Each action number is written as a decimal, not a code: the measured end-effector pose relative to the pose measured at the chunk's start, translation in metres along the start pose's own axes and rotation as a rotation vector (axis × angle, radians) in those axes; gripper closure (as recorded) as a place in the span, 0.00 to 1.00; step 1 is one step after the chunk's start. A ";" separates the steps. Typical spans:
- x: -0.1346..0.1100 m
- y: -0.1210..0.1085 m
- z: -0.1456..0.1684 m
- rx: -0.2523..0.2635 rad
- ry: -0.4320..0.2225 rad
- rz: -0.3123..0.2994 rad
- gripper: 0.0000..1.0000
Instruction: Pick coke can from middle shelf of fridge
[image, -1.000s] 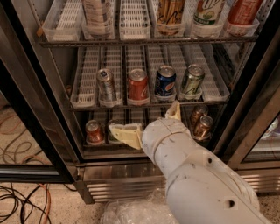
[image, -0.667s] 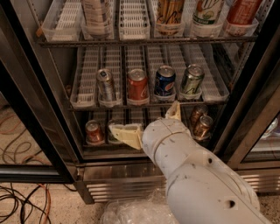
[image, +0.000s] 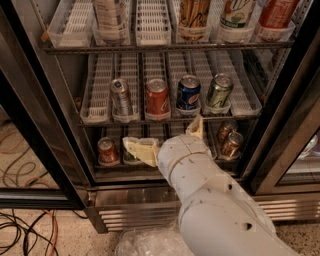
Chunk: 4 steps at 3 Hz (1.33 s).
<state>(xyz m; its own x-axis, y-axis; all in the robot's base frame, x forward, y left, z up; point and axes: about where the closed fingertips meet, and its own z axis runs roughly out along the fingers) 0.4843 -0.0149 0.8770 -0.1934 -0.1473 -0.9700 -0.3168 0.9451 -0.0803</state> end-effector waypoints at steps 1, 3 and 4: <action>0.000 -0.008 0.013 0.080 -0.049 0.049 0.00; -0.008 -0.018 0.066 0.185 -0.120 0.087 0.00; -0.007 -0.016 0.062 0.196 -0.121 0.099 0.00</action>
Offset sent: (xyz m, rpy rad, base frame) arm 0.0839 -0.0082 -0.0142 0.1214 -0.1330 -0.2713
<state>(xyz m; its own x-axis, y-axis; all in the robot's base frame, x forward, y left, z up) 0.5485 -0.0107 0.8707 -0.0978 -0.0266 -0.9949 -0.1134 0.9934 -0.0154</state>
